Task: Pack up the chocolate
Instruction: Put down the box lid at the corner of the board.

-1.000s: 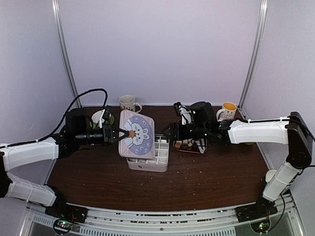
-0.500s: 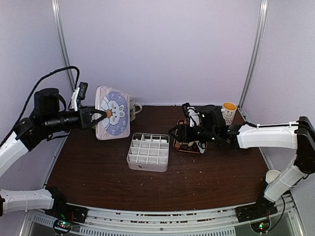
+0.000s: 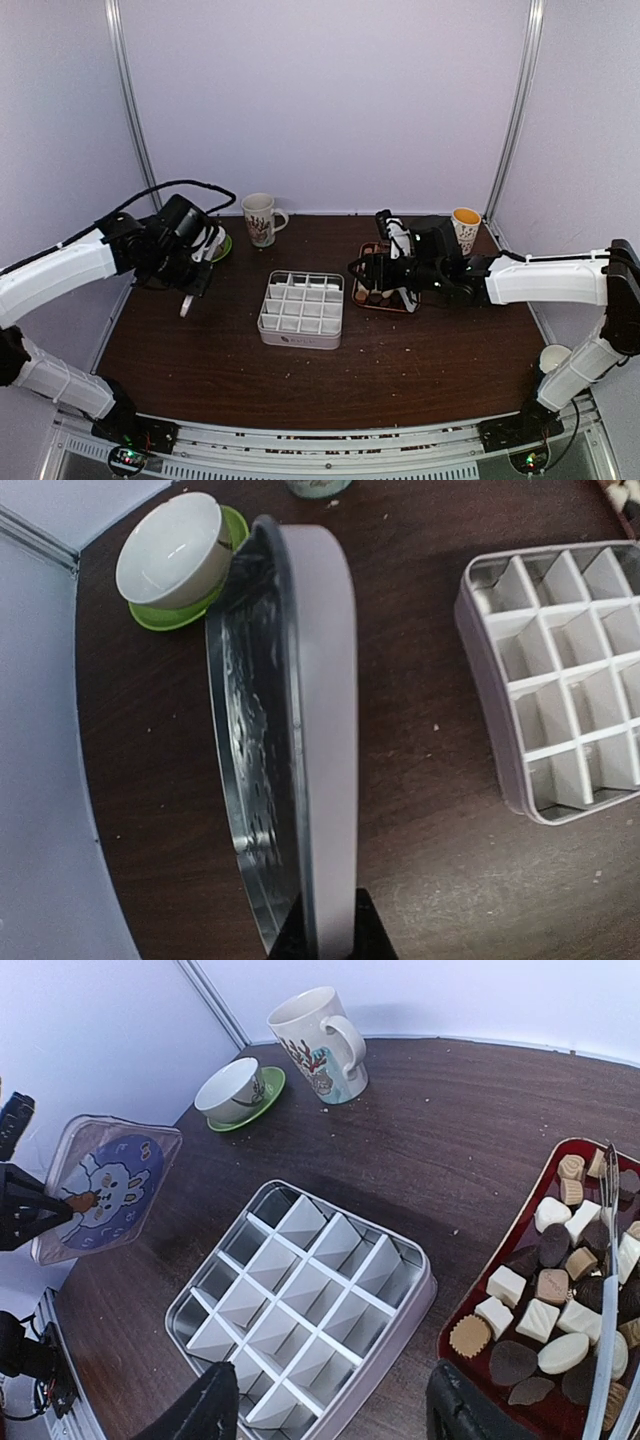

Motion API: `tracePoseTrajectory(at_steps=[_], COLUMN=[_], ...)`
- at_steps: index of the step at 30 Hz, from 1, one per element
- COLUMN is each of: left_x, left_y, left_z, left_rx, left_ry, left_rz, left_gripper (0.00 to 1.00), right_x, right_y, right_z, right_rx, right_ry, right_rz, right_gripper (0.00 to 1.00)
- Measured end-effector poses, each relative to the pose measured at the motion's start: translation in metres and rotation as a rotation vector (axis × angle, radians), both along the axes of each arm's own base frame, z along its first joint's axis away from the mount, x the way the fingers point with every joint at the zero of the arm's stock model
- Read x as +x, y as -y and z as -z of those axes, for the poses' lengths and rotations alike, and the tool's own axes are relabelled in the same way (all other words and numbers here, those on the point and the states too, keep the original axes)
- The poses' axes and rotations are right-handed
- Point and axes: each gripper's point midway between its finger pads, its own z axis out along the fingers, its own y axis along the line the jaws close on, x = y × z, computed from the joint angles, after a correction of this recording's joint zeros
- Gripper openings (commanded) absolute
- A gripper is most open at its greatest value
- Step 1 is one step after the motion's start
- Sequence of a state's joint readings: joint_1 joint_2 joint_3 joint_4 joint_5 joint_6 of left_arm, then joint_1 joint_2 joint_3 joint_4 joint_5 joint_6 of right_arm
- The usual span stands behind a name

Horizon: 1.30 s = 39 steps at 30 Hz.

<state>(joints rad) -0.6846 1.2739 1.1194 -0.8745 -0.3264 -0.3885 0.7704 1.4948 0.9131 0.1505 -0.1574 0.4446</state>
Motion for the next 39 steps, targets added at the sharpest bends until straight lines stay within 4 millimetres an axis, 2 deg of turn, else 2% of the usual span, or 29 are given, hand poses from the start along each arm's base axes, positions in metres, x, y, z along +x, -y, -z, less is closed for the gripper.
tracePoseTrajectory(at_steps=[3,8,13,19,22,28,32,35,39], left_x=[0.008,0.02,0.025,0.031,0.033,0.034,0.036,0.032,0.031], left_y=[-0.002,-0.003,0.009,0.017,0.021,0.037,0.052,0.071,0.078], left_z=[0.022,0.052,0.081,0.096,0.103,0.126,0.133,0.146,0.163], left_rx=[0.152,0.284,0.302,0.295,0.281,0.202,0.124,-0.002,-0.082], left_ry=[-0.044,-0.084,-0.134,-0.142,-0.137,-0.155,-0.168,-0.204,-0.259], left_rz=[-0.02,-0.046,-0.026,-0.022,-0.02,0.005,0.02,0.048,0.048], left_gripper=[0.0,0.01,0.06,0.1,0.18,0.23,0.28,0.29,0.29], right_x=[-0.003,-0.007,-0.008,-0.009,-0.008,-0.009,-0.009,-0.009,-0.01], right_y=[0.006,0.016,0.019,0.019,0.019,0.02,0.02,0.021,0.022], right_z=[0.003,0.013,0.02,0.022,0.021,0.026,0.027,0.03,0.039], right_rx=[-0.003,-0.018,-0.022,-0.016,-0.014,-0.032,-0.034,-0.042,-0.062], right_ry=[-0.003,-0.013,-0.023,-0.023,-0.02,-0.033,-0.035,-0.042,-0.064], right_rz=[0.011,0.029,0.034,0.036,0.037,0.036,0.037,0.035,0.036], right_gripper=[0.65,0.65,0.65,0.65,0.65,0.66,0.66,0.67,0.68])
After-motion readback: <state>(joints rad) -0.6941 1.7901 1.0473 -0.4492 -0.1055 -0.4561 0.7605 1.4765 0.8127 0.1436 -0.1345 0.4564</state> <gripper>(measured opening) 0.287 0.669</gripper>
